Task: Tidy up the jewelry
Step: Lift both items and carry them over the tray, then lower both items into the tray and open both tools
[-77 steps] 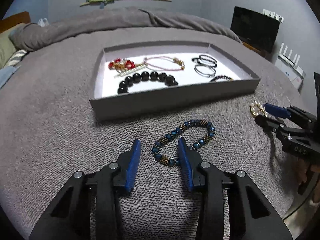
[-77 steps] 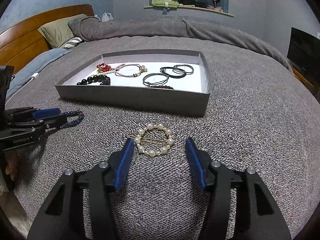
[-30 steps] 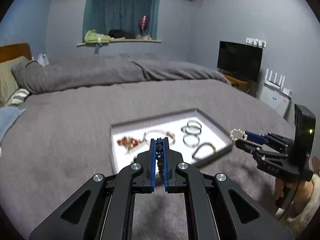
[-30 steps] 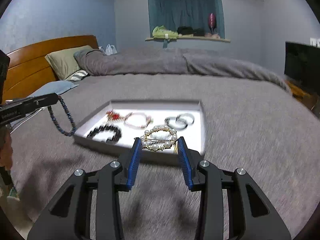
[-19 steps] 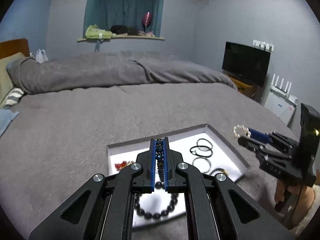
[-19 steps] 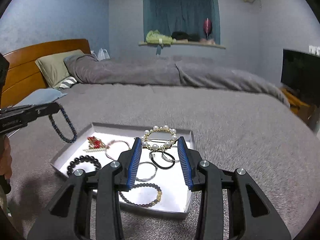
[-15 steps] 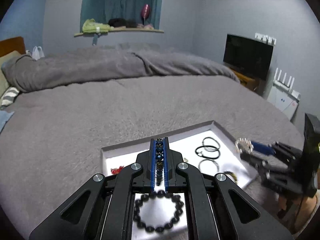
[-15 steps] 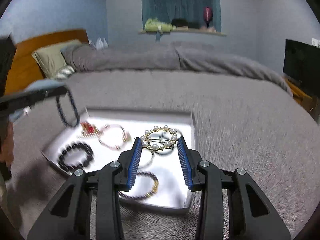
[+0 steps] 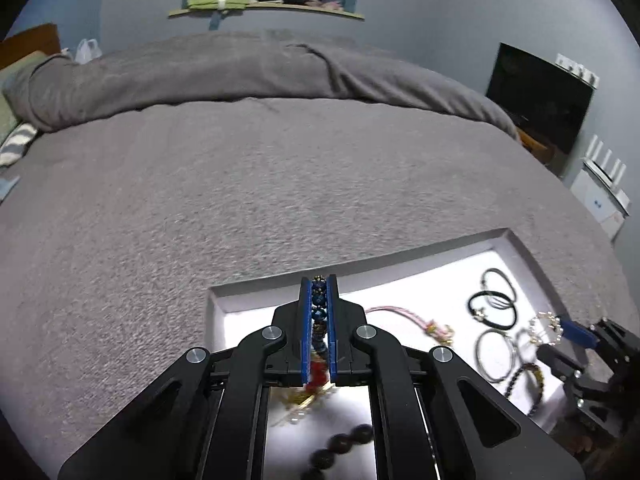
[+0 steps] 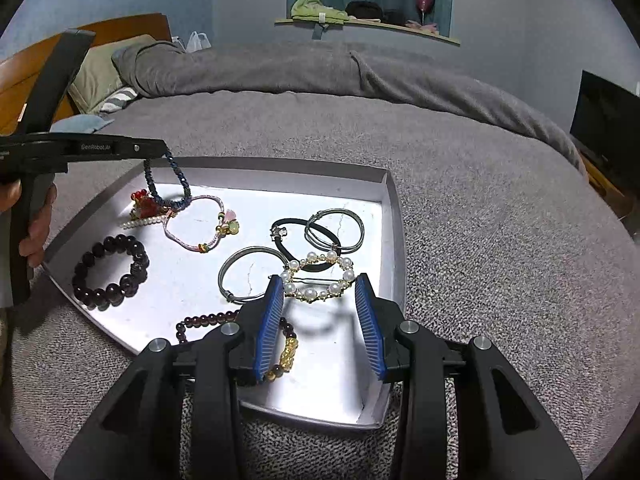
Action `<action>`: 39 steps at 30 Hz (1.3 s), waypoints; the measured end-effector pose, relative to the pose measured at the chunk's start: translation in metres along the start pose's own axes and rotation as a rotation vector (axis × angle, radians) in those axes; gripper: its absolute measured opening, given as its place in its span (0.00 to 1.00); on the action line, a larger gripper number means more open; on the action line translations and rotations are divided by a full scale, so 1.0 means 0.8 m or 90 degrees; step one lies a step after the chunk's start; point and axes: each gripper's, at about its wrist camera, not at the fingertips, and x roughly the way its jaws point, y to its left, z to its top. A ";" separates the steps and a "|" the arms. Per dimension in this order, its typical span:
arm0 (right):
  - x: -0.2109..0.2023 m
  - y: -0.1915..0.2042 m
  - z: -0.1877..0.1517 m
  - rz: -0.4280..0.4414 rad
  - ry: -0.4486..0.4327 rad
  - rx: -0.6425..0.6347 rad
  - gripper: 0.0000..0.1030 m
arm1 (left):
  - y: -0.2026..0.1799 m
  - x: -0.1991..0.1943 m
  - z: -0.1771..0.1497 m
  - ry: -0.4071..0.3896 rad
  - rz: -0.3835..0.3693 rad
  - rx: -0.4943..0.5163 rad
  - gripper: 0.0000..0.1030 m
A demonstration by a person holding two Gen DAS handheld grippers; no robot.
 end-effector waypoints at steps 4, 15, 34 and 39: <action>0.003 0.004 -0.001 -0.008 -0.002 -0.008 0.36 | 0.011 0.013 -0.005 0.029 -0.001 -0.020 0.07; 0.007 0.010 -0.005 -0.012 -0.004 -0.020 0.37 | 0.018 0.027 0.000 0.049 0.018 -0.027 0.17; -0.073 -0.024 -0.002 0.016 -0.181 0.080 0.94 | 0.001 -0.056 0.002 -0.039 0.018 -0.037 0.69; -0.090 -0.038 -0.001 0.024 -0.203 0.111 0.95 | -0.013 -0.094 -0.007 -0.075 0.035 -0.035 0.78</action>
